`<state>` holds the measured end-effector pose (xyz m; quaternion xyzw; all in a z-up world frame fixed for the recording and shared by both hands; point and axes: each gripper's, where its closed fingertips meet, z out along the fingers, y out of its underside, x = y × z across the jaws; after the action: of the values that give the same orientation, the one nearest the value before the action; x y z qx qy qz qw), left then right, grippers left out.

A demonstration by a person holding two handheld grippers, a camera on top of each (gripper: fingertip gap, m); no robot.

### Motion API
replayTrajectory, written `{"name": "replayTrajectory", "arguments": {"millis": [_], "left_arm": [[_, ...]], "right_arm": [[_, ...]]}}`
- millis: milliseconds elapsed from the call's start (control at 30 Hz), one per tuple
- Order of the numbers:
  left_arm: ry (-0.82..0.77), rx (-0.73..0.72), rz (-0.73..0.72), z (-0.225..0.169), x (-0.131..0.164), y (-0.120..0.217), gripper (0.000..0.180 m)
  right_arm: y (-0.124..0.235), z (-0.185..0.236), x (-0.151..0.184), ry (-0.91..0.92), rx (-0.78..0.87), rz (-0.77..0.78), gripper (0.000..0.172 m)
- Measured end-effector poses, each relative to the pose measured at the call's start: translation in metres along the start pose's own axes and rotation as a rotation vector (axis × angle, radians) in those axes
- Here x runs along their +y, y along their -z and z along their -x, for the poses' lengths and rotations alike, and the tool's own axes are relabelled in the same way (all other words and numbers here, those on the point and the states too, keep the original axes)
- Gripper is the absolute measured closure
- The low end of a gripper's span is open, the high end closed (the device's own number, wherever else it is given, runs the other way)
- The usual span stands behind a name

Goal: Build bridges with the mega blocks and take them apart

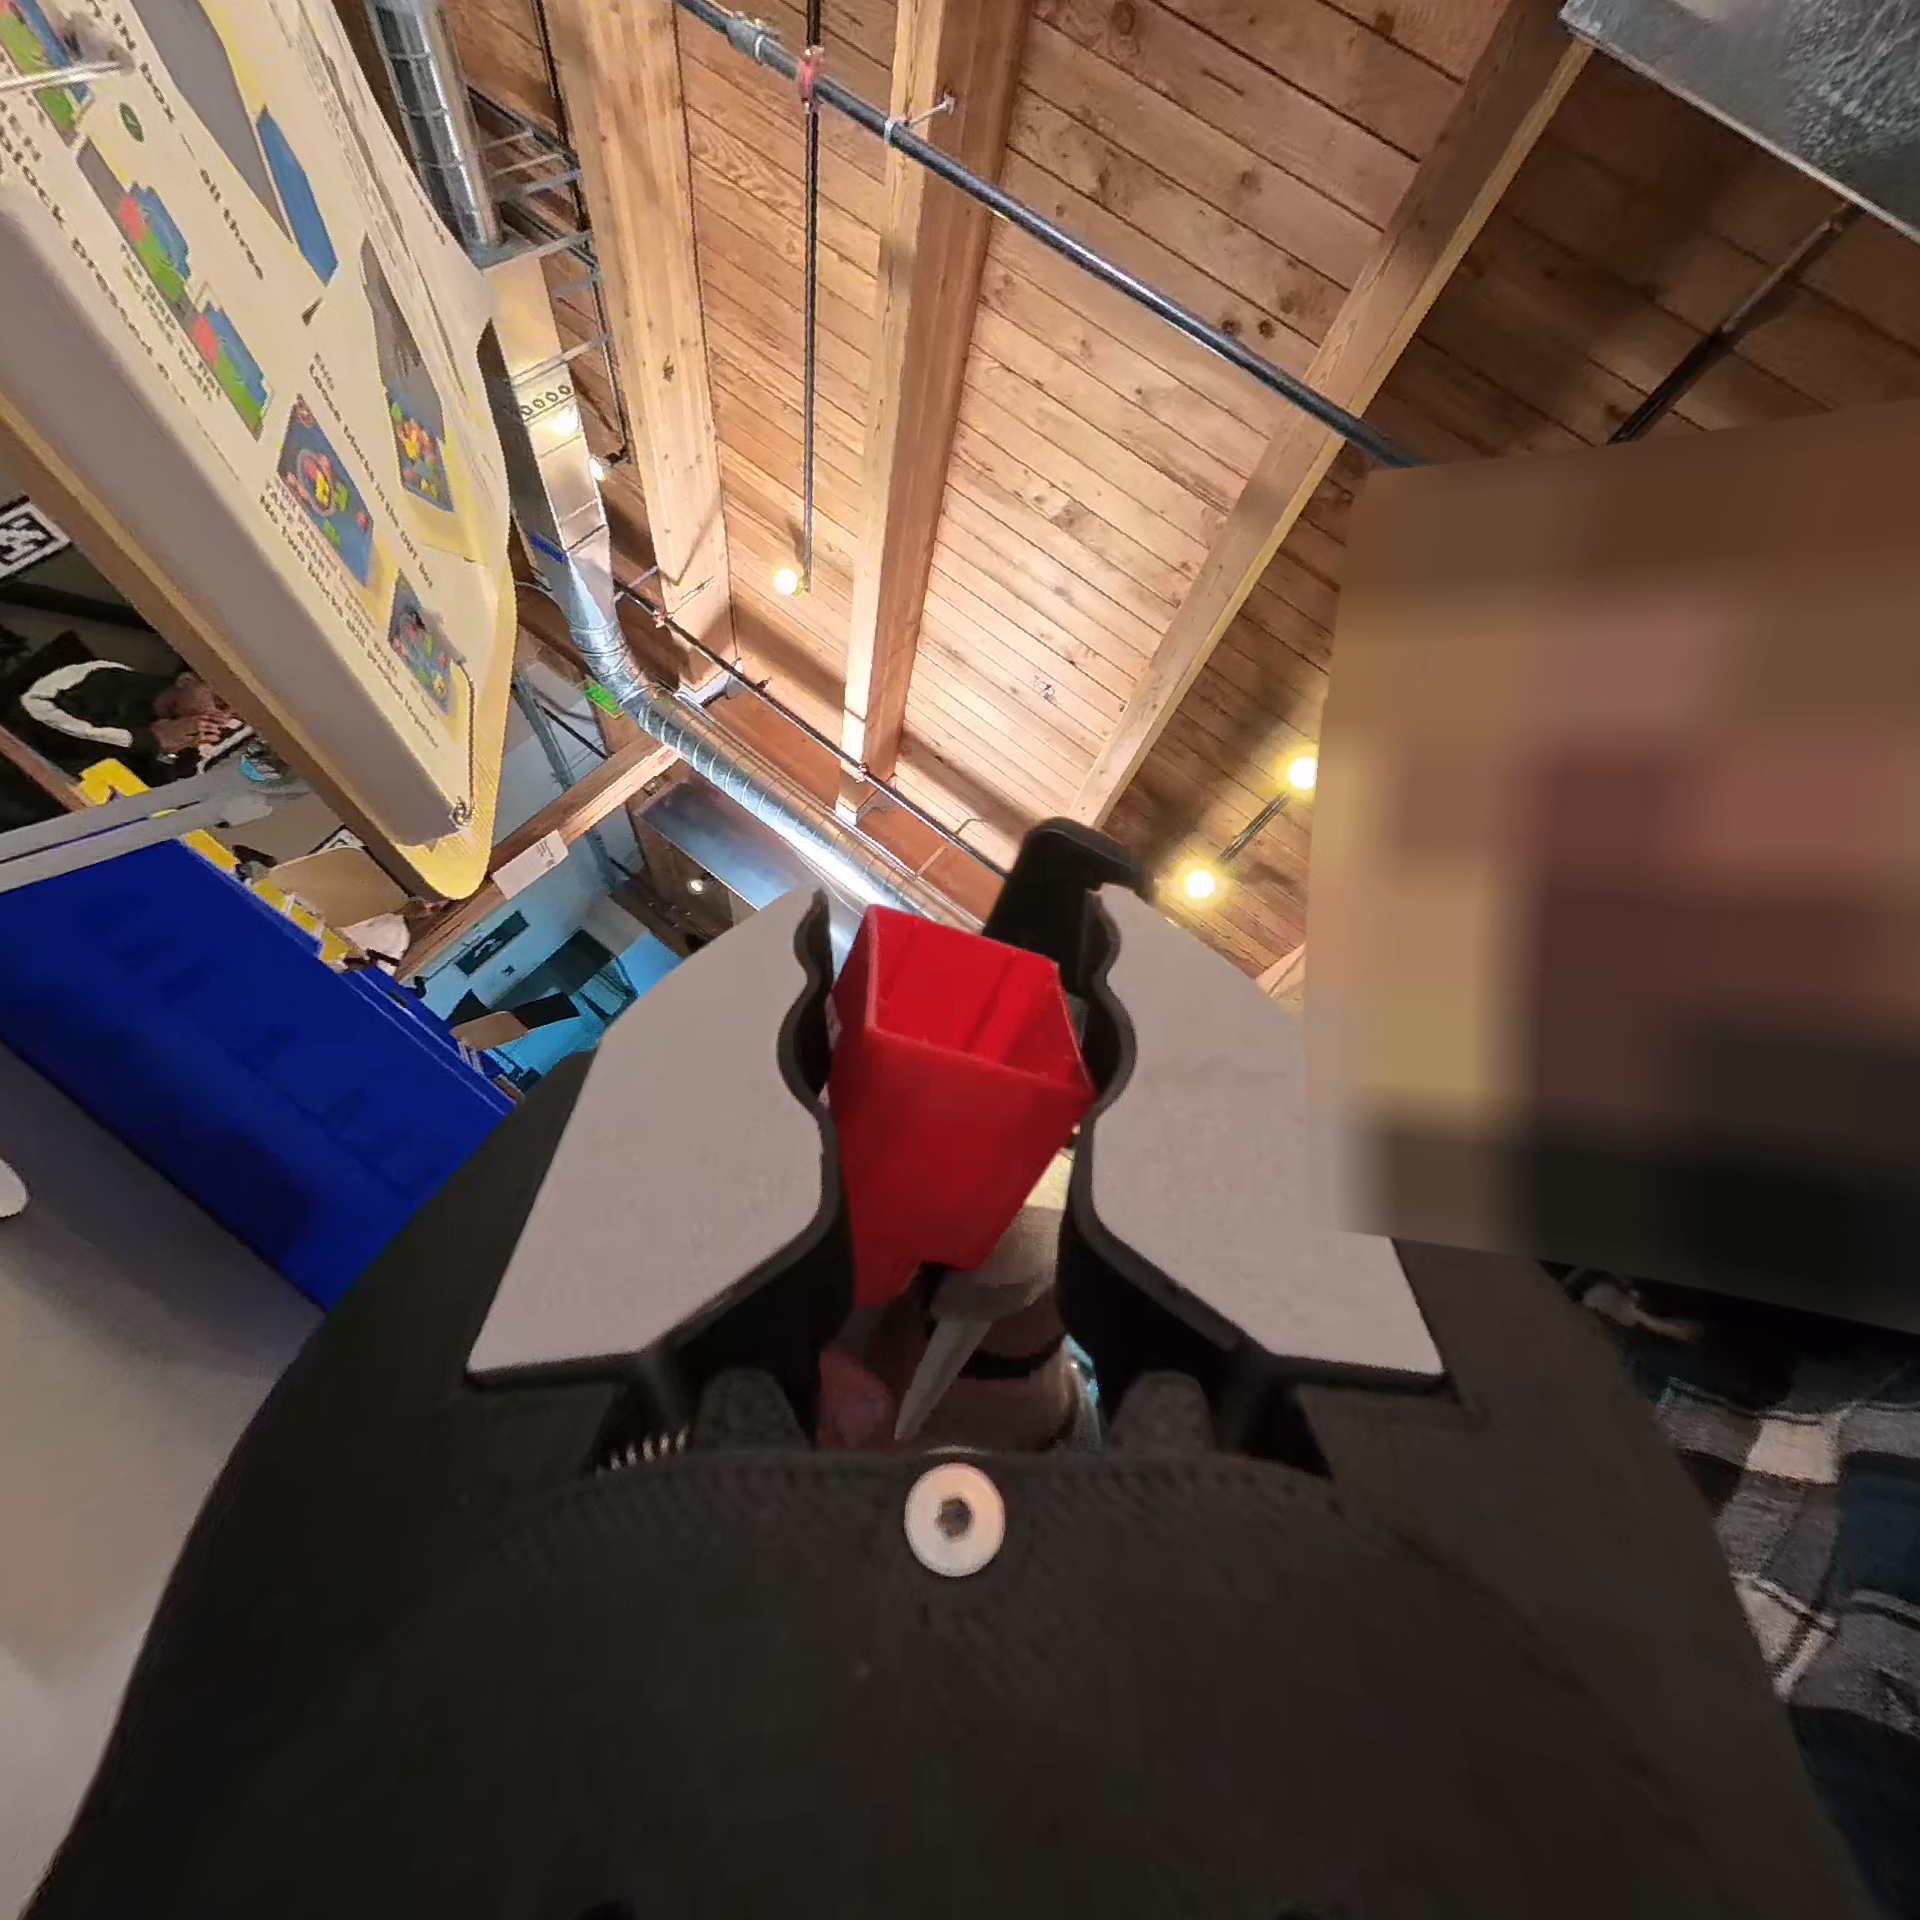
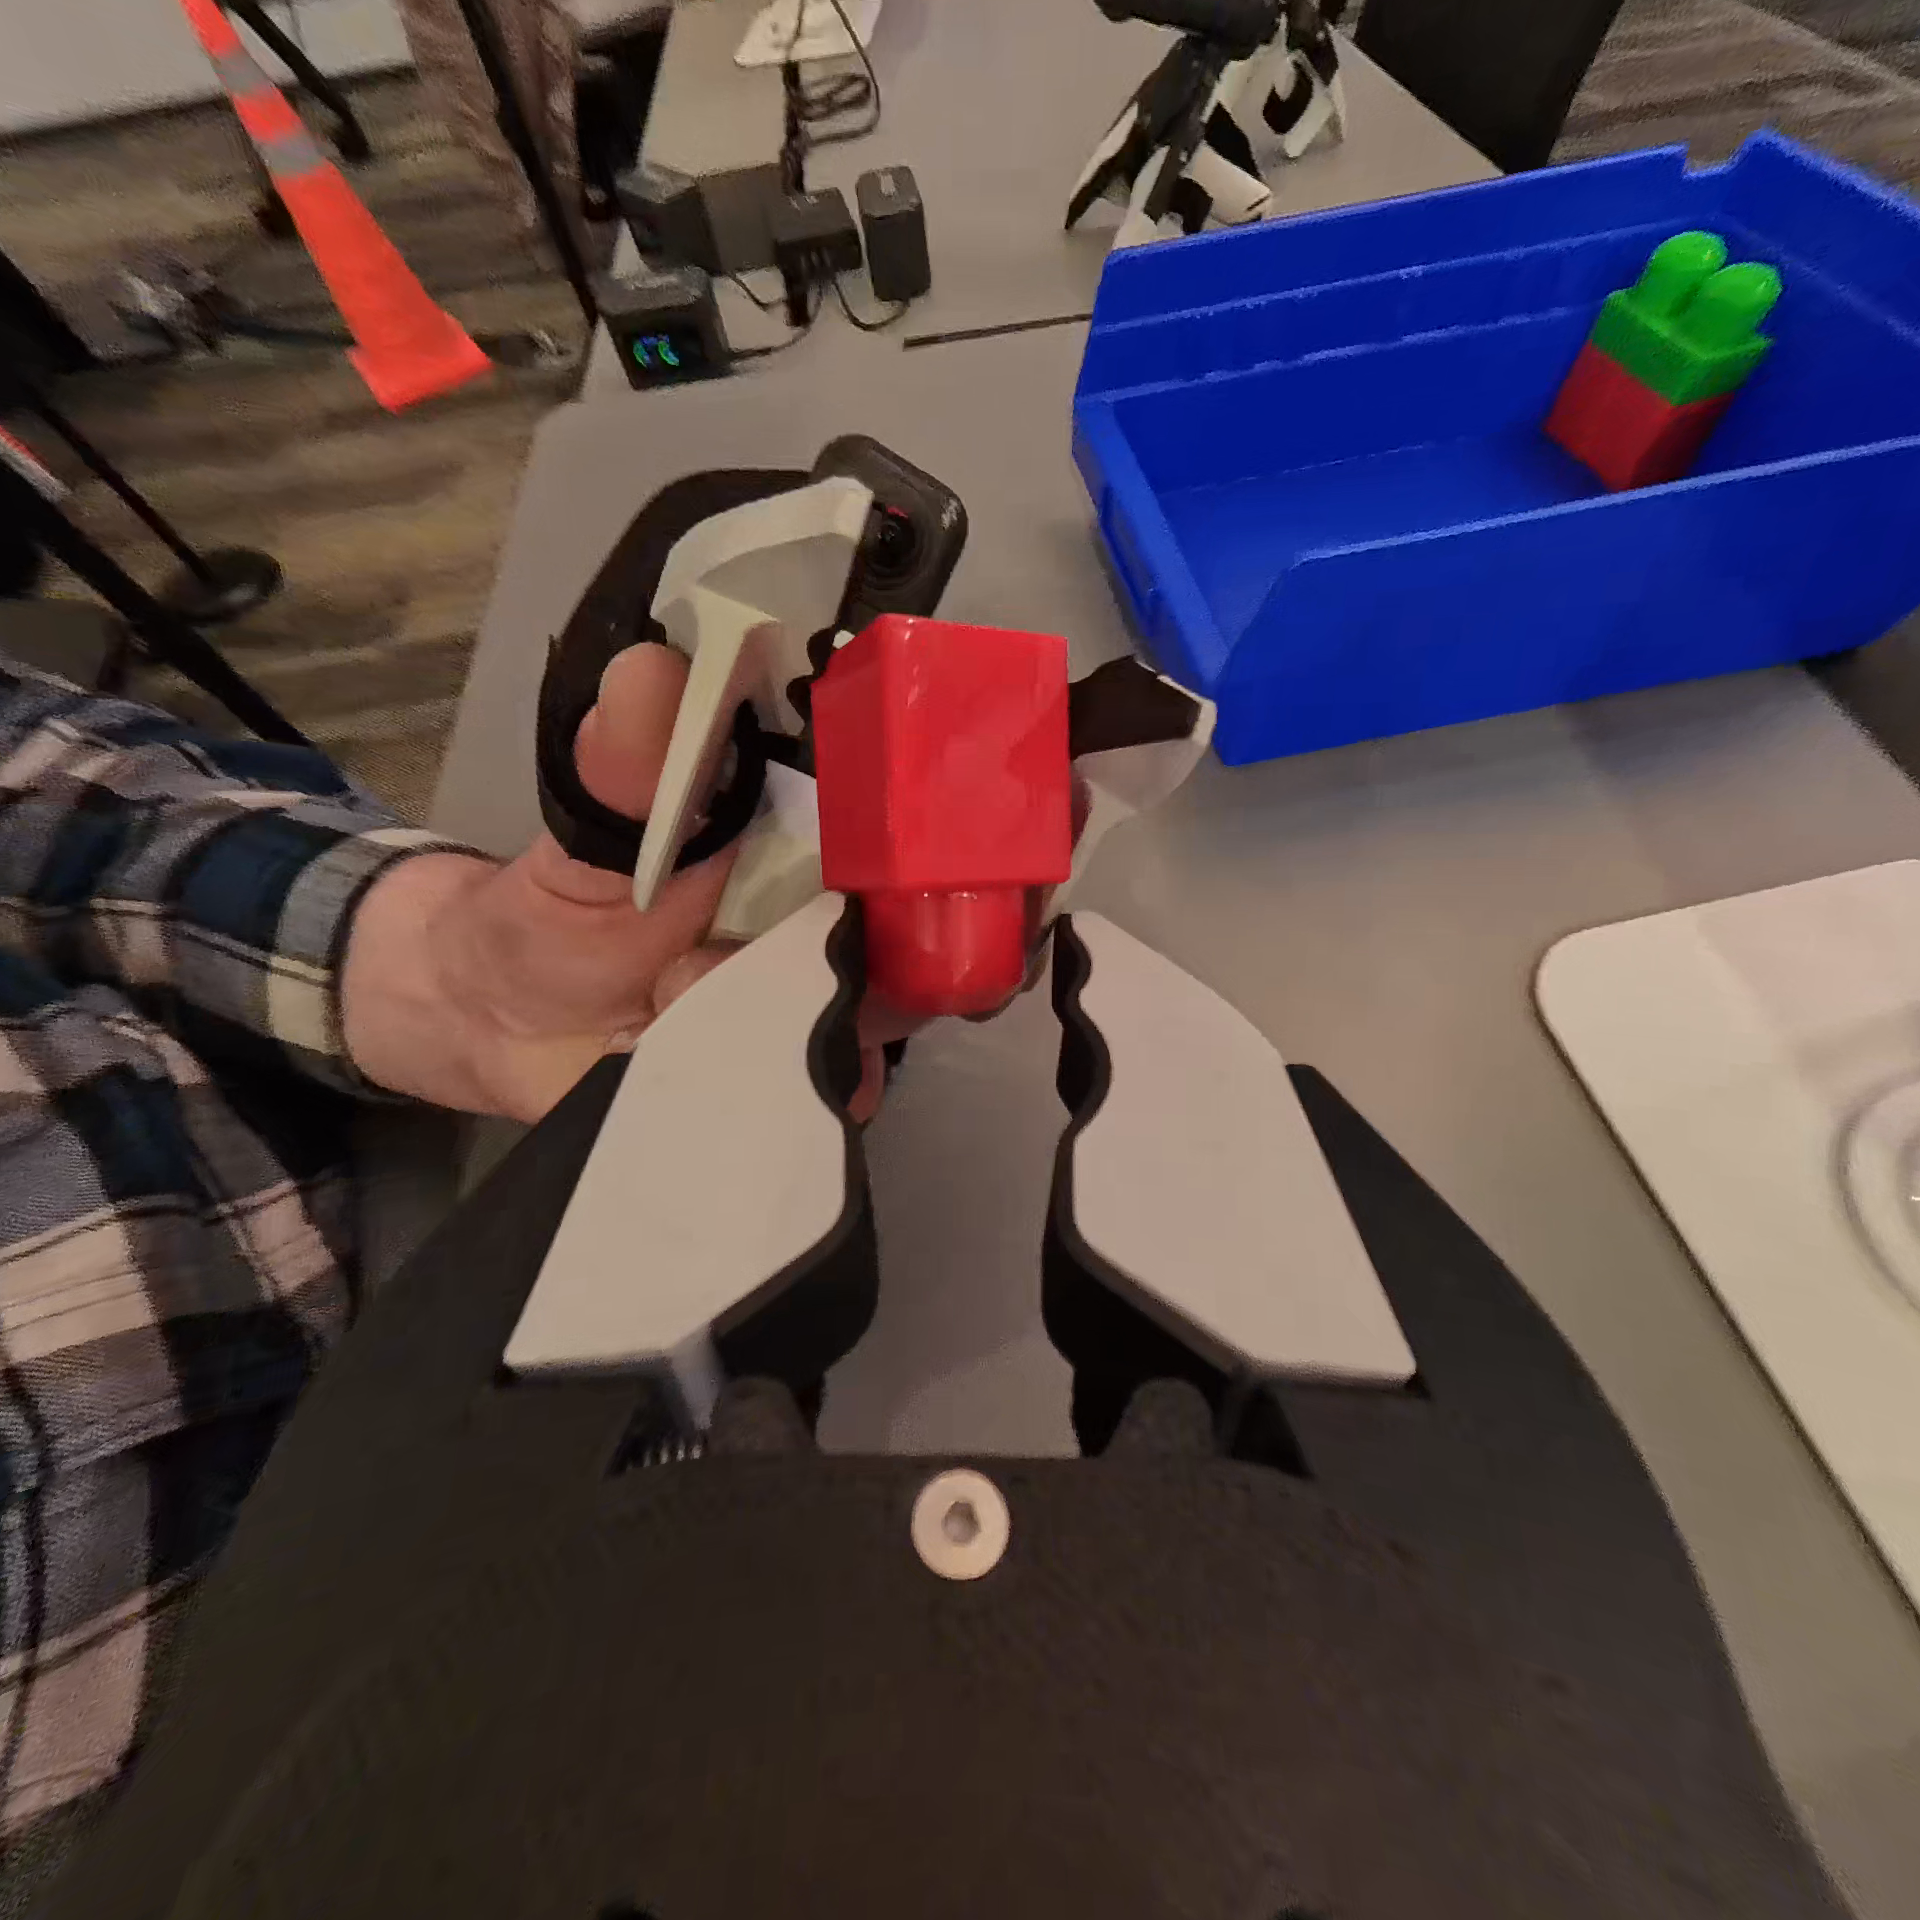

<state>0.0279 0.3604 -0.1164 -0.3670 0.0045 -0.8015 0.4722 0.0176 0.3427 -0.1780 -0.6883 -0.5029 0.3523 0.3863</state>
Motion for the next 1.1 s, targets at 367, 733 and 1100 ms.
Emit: {"name": "replayTrajectory", "arguments": {"millis": [367, 733, 1100], "left_arm": [[-0.109, -0.043, 0.017, -0.007, -0.003, -0.004, 0.136], [-0.157, -0.053, -0.015, -0.016, -0.020, -0.005, 0.126], [-0.436, -0.229, 0.030, -0.021, -0.086, 0.022, 0.125]], "right_arm": [[0.006, 0.004, -0.009, 0.048, 0.047, -0.040, 0.142], [0.047, -0.010, -0.016, 0.030, 0.094, -0.136, 0.142], [0.301, -0.252, 0.119, -0.206, 0.996, 0.142, 0.142]]}}
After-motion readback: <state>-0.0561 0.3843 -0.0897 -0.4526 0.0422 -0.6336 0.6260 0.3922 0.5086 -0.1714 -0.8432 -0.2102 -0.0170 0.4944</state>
